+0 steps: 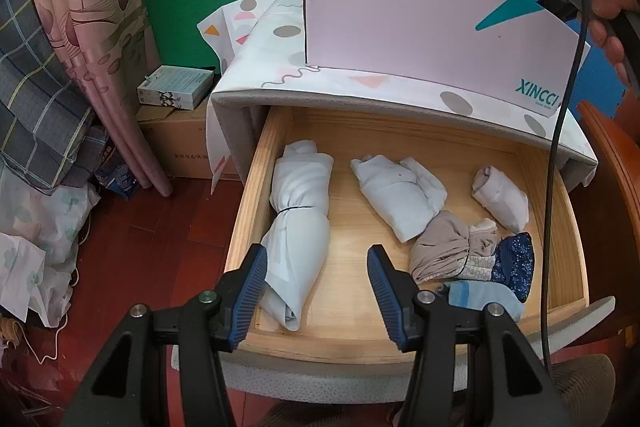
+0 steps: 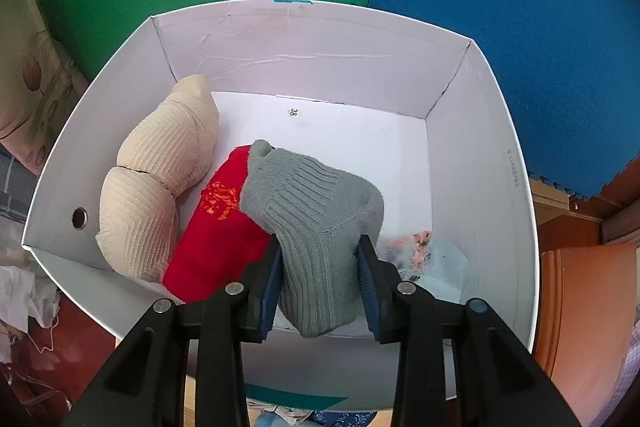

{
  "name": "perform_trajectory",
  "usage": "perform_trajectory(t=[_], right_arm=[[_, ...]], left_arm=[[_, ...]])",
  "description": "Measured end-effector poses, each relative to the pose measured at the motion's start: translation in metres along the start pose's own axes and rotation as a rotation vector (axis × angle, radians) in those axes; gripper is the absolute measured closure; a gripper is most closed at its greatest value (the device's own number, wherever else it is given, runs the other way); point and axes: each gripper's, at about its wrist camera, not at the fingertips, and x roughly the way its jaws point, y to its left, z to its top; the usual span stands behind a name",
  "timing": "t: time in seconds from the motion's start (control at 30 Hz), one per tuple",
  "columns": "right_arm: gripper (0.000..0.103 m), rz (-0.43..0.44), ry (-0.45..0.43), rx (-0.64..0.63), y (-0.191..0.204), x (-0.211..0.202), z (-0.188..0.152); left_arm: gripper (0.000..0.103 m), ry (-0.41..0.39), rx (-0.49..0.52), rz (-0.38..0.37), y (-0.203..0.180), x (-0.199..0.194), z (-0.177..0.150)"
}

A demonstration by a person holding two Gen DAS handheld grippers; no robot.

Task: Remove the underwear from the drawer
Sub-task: 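Carry the grey knit sock with the right tool into the white box and open, then move the empty right tool back over the drawer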

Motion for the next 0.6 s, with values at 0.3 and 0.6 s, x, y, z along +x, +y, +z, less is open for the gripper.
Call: perform_trajectory(t=[0.3,0.6], right_arm=[[0.057,-0.018,-0.031,-0.027,0.003,-0.021,-0.002],[0.056,0.028,-0.102,-0.055,-0.005,-0.076,-0.024]], left_arm=[[0.050,0.004,-0.001,0.002,0.002,0.000,0.000],[0.050,0.006,0.005,0.014,0.000,0.001,0.000]])
